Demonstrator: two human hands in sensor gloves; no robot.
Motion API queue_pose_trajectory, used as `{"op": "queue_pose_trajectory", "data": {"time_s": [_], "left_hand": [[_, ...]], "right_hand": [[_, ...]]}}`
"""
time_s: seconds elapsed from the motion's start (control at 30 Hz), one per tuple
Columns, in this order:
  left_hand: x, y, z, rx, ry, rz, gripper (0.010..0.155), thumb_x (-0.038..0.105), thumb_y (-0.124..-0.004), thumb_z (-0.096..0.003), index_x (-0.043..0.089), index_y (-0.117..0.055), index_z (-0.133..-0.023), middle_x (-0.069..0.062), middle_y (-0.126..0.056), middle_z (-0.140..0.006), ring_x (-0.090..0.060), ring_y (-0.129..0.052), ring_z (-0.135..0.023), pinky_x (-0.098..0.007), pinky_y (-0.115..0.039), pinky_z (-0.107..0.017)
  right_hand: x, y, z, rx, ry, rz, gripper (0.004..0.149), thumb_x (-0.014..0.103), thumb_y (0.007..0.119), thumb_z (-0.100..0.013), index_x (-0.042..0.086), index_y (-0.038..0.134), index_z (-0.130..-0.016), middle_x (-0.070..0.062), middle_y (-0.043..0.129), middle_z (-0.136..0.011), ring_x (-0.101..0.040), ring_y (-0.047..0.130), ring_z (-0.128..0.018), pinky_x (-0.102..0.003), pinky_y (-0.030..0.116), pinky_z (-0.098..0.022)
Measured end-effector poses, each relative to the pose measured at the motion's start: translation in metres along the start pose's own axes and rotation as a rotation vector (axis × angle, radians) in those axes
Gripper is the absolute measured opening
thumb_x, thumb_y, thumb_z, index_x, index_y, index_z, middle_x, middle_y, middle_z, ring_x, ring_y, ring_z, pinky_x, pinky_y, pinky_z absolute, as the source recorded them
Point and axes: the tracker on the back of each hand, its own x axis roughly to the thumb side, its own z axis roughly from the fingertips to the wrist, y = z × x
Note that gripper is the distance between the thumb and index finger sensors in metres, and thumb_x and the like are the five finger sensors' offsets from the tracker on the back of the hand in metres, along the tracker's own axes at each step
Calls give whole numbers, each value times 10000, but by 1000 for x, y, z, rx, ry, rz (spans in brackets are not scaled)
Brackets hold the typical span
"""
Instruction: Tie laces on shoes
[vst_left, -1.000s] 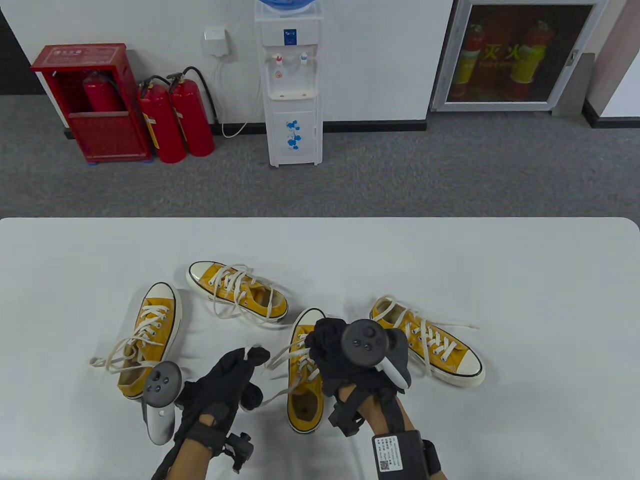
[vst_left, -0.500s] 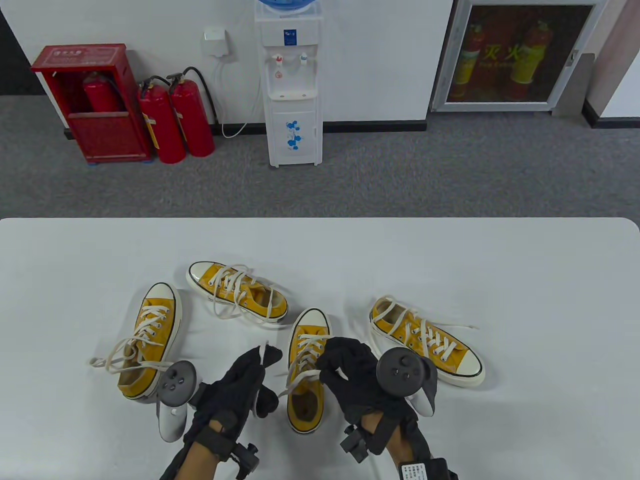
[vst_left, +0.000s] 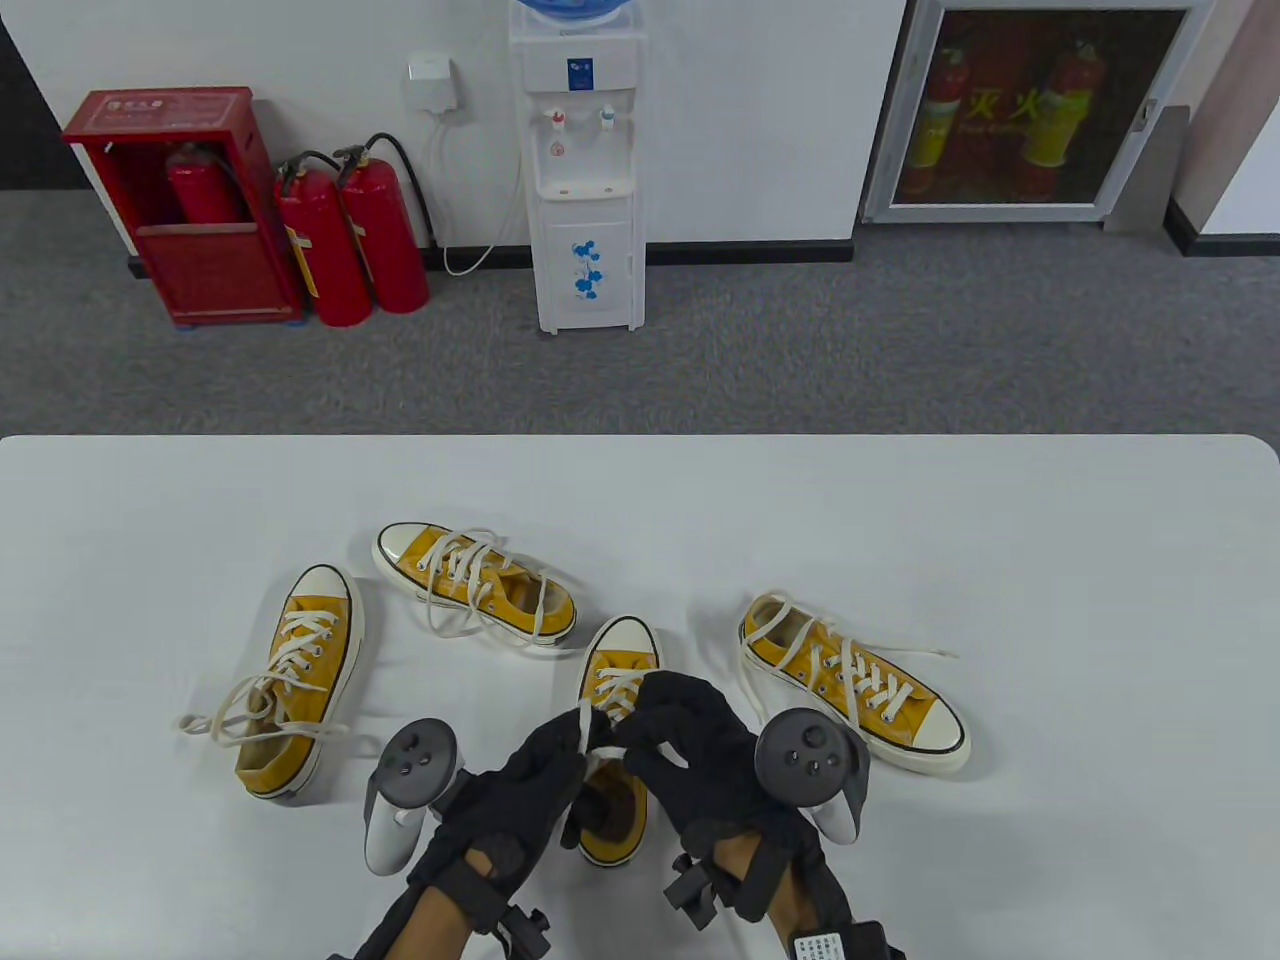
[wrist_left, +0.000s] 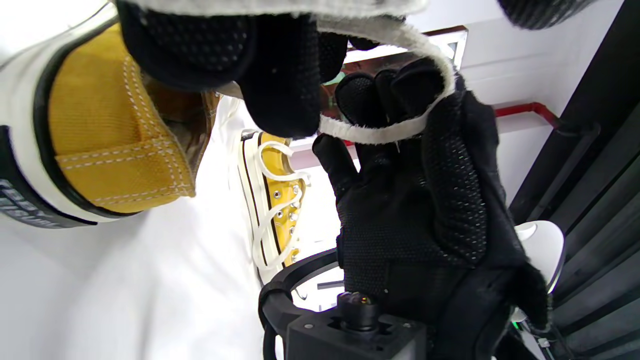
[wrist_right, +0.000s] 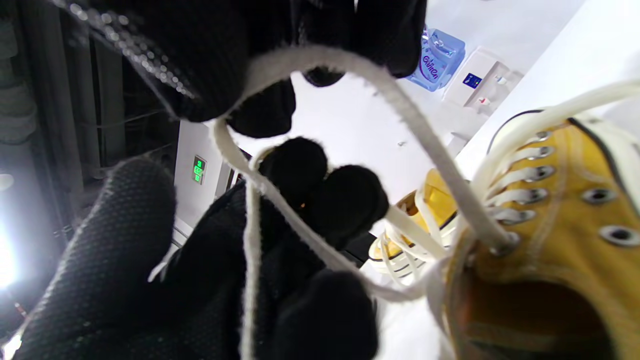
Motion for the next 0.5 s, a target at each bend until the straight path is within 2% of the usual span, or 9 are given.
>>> {"op": "queue_pose_trajectory", "data": {"time_s": [0.13,0.3,0.5], "left_hand": [[6,1,2,74,8,-97,698,691,-612,-494,319,-597,-1085,-49,-765,-1045,-267,-961,-711,-463,-820,-516],[14,5,7,219,14,-372,664,678,-611,-483,308,-711,-1025,-52,-894,-896,-256,-995,-553,-456,-844,-434],[22,0,8,268,10,-634,643,686,-642,-468,343,-748,-1002,-41,-943,-799,-229,-1000,-452,-450,-857,-381]], "right_hand": [[1,-1,0,-8,-14,-3,438,380,800,-443,150,827,-816,-80,544,-1042,-393,586,-1003,-764,317,-685],[-1,-7,0,-15,-17,-38,445,382,796,-438,132,826,-805,-76,552,-1028,-387,594,-989,-762,320,-687],[-2,-8,0,-28,-20,-48,449,396,798,-435,129,830,-794,-73,563,-1018,-382,608,-978,-758,327,-688]]}}
